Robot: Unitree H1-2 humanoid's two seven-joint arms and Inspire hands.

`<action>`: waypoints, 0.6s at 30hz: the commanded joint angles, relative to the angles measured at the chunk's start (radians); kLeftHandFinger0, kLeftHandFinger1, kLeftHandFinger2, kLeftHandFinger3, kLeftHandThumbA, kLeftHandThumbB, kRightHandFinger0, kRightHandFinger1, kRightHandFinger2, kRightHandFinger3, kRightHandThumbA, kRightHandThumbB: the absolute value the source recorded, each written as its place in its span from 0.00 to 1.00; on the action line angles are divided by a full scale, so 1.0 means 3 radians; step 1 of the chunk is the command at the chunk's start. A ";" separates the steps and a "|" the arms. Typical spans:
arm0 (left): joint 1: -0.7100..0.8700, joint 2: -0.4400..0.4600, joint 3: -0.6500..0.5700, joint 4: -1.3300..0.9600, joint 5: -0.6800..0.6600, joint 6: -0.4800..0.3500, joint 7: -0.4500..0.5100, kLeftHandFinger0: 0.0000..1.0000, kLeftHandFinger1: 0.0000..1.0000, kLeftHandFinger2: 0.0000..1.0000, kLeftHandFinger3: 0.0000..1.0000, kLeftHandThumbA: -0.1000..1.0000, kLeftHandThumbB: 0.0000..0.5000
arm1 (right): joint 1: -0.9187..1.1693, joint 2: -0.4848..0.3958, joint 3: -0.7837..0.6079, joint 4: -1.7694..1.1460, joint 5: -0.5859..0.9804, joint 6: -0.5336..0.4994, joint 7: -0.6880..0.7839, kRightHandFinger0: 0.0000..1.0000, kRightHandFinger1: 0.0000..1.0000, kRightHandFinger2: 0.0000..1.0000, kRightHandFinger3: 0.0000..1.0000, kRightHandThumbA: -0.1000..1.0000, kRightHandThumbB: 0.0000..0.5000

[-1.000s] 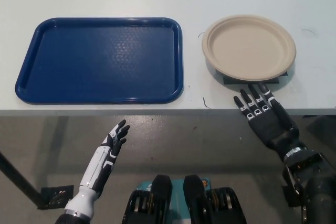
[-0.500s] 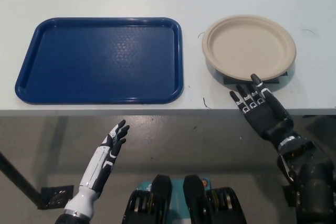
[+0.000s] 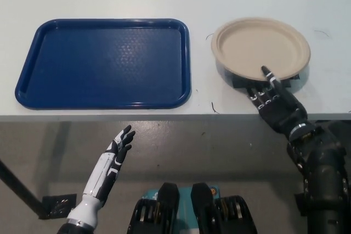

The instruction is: Use the right hand to pick up a plate from a leveled surface and place it into a tray on the left side

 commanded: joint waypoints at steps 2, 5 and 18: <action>-0.0091 0.0055 0.0008 -0.0091 -0.0016 -0.0128 -0.0054 1.00 1.00 1.00 1.00 1.00 0.27 | -0.0095 -0.0006 0.0031 -0.0040 -0.0140 0.0015 -0.0366 0.00 0.13 0.55 0.88 0.00 0.00; -0.0092 0.0052 0.0008 -0.0087 -0.0031 -0.0127 -0.0061 1.00 1.00 1.00 1.00 1.00 0.27 | -0.0076 -0.0003 0.0049 -0.0075 -0.0112 0.0015 -0.0395 0.00 0.16 0.58 0.88 0.00 0.01; -0.0123 0.0069 0.0018 -0.0095 0.0000 -0.0077 -0.0078 1.00 1.00 1.00 1.00 1.00 0.29 | 0.0224 0.0000 0.0461 -0.0999 0.0047 0.0015 -0.0660 0.00 0.20 0.62 1.00 0.00 0.05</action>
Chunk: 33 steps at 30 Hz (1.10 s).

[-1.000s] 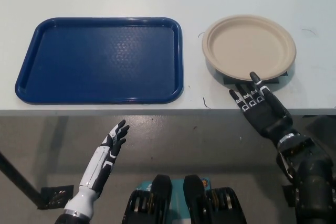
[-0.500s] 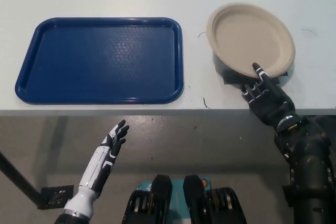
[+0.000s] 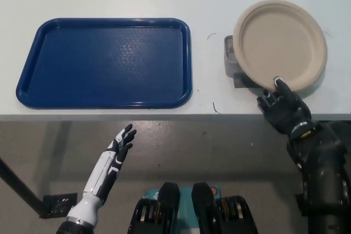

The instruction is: Use the right hand to pick up a plate from a leveled surface and place it into a tray on the left side

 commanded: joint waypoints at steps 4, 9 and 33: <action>-0.0078 0.0050 0.0017 -0.0112 0.0000 -0.0068 -0.0030 1.00 1.00 1.00 1.00 1.00 0.28 | 0.0115 -0.0106 0.0511 -0.1003 0.0303 0.0013 -0.0327 0.00 0.24 0.63 1.00 0.00 0.00; -0.0058 0.0044 0.0015 -0.0117 -0.0012 -0.0058 -0.0034 1.00 1.00 1.00 1.00 1.00 0.29 | 0.0086 -0.0236 0.0924 -0.1415 0.0394 0.0013 -0.0451 0.00 0.27 0.64 1.00 0.00 0.02; -0.0089 0.0070 -0.0012 -0.0178 0.0025 0.0035 -0.0096 1.00 1.00 1.00 1.00 1.00 0.34 | -0.0979 0.0269 0.1654 -0.0153 -0.0014 0.0013 -0.0352 0.00 0.27 0.77 0.96 0.00 0.09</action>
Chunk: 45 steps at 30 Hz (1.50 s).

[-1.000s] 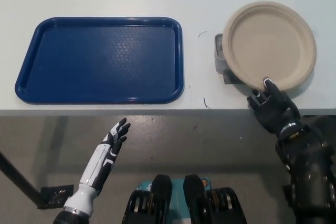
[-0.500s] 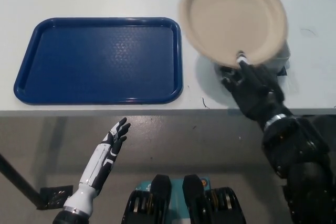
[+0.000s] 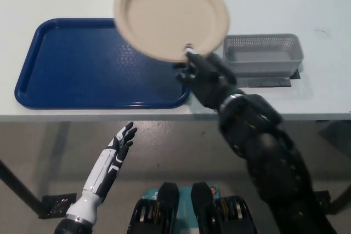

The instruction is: Use the right hand to pick up a plate from a leveled surface and place it into a tray on the left side

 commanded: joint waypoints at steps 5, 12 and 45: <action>-0.0079 0.0044 -0.0018 -0.0143 0.0023 0.0044 -0.0058 1.00 1.00 1.00 1.00 1.00 0.37 | -0.0780 0.0353 -0.0049 0.0985 -0.0550 -0.0007 0.0361 0.00 0.29 0.74 1.00 0.00 0.17; -0.0092 0.0057 -0.0043 -0.0185 0.0059 0.0110 -0.0078 1.00 1.00 1.00 1.00 1.00 0.39 | -0.1381 0.0547 -0.0157 0.2175 -0.0973 -0.0375 0.0772 0.00 0.30 0.80 0.89 0.00 0.18; -0.0116 0.0103 -0.0093 -0.0196 0.0100 0.0153 -0.0134 1.00 1.00 1.00 1.00 1.00 0.32 | -0.0210 -0.1144 0.0746 -0.1163 0.0695 0.0001 0.0636 1.00 1.00 1.00 1.00 0.80 1.00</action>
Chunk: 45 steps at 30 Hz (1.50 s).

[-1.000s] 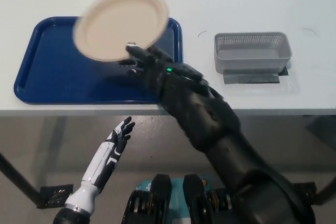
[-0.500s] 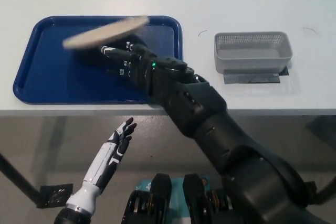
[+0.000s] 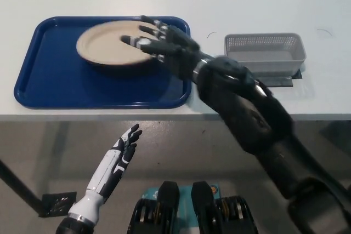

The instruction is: Use the right hand to pick up a plate from a leveled surface and place it into a tray on the left side

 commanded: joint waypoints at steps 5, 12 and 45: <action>-0.0110 0.0055 -0.0018 -0.0098 -0.0042 0.0009 -0.0104 1.00 1.00 1.00 1.00 1.00 0.32 | 0.1291 -0.1268 0.0247 -0.3821 0.1981 0.0050 -0.0892 1.00 1.00 1.00 1.00 0.77 1.00; -0.0009 0.0026 -0.0011 -0.0093 -0.0019 -0.0009 -0.0056 1.00 1.00 1.00 1.00 1.00 0.30 | 0.2491 -0.1355 -0.0094 -0.4624 0.1220 -0.0205 0.0239 1.00 1.00 1.00 1.00 0.92 1.00; 0.0207 -0.0095 0.0008 0.0016 -0.0046 -0.0249 0.0013 1.00 1.00 1.00 1.00 1.00 0.28 | 0.3154 -0.0659 -0.0873 -0.1912 -0.0503 -0.1750 0.0886 1.00 1.00 1.00 1.00 1.00 0.56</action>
